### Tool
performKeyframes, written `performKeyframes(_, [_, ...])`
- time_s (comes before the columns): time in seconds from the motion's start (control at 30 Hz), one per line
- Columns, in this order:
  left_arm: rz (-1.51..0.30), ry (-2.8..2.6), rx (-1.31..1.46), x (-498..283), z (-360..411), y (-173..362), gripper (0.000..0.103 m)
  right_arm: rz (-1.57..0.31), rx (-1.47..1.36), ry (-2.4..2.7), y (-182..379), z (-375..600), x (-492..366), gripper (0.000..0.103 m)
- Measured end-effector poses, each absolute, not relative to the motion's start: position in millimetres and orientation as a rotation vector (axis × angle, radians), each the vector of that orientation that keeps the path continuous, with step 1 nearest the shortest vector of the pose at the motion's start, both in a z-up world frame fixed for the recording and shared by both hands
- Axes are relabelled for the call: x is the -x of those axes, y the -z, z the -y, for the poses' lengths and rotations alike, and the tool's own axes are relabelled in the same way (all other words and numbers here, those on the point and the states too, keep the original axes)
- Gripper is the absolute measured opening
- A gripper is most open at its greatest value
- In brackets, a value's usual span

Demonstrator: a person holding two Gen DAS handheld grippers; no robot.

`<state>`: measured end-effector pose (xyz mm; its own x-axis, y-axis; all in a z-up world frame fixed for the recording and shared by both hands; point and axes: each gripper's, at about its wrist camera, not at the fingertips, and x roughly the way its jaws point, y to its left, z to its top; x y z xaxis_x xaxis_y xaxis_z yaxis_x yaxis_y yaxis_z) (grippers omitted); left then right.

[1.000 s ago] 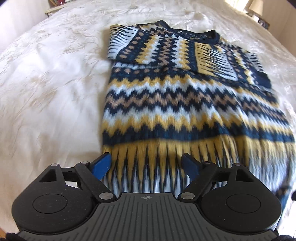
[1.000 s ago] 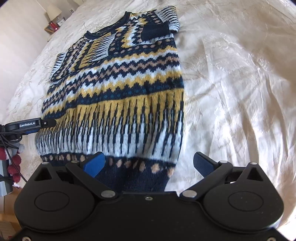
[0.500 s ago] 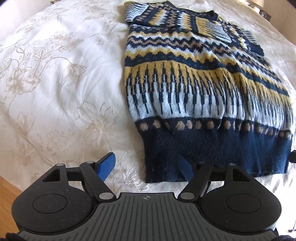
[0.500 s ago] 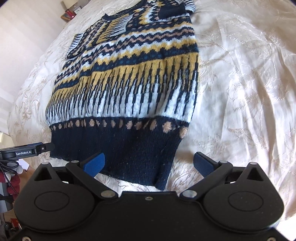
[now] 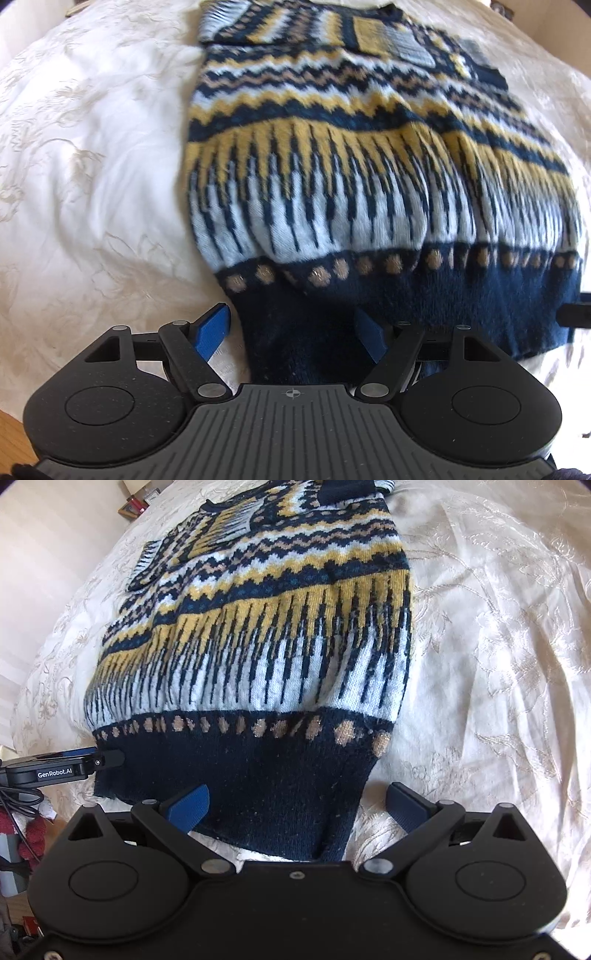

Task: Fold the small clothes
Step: 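Close both grippers on the navy ribbed hem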

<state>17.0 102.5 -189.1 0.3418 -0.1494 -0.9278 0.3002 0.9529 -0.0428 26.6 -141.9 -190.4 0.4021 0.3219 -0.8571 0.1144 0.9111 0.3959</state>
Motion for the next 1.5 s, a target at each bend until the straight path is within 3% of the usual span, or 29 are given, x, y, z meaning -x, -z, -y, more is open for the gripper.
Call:
performKeyframes(0.73, [-1.164, 0.282, -0.124, -11, -99, 196, 0.073, -1.115, -0.452, -0.121, 202, 145, -18, 0.103])
performKeyframes(0.87, [-1.166, 0.285, -0.082, -10, -102, 194, 0.067, -1.134, -0.445, -0.134, 201, 145, -21, 0.102])
performKeyframes(1.03, [-1.159, 0.285, -0.038, -8, -107, 191, 0.051, -1.131, -0.453, -0.142, 198, 150, -18, 0.084])
performKeyframes(1.1, [-1.158, 0.284, -0.027, -7, -110, 189, 0.041, -1.127, -0.474, -0.140, 197, 154, -17, 0.070])
performKeyframes(1.2, [-1.154, 0.279, 0.001, -7, -116, 185, 0.034, -1.123, -0.508, -0.147, 197, 157, -16, 0.057])
performKeyframes(1.27, [-1.151, 0.276, 0.006, -6, -120, 183, 0.031, -1.123, -0.524, -0.154, 196, 156, -16, 0.055])
performKeyframes(1.33, [-1.149, 0.271, 0.008, -5, -123, 181, 0.027, -1.126, -0.519, -0.155, 195, 154, -16, 0.041])
performKeyframes(1.37, [-1.138, 0.267, 0.008, -3, -126, 179, 0.018, -1.135, -0.529, -0.158, 196, 154, -16, 0.023])
performKeyframes(1.4, [-1.127, 0.266, 0.013, -2, -129, 177, 0.015, -1.136, -0.552, -0.165, 197, 155, -15, 0.014])
performKeyframes(1.5, [-1.110, 0.270, 0.027, 1, -137, 172, 0.007, -1.110, -0.574, -0.159, 192, 158, -9, 0.013])
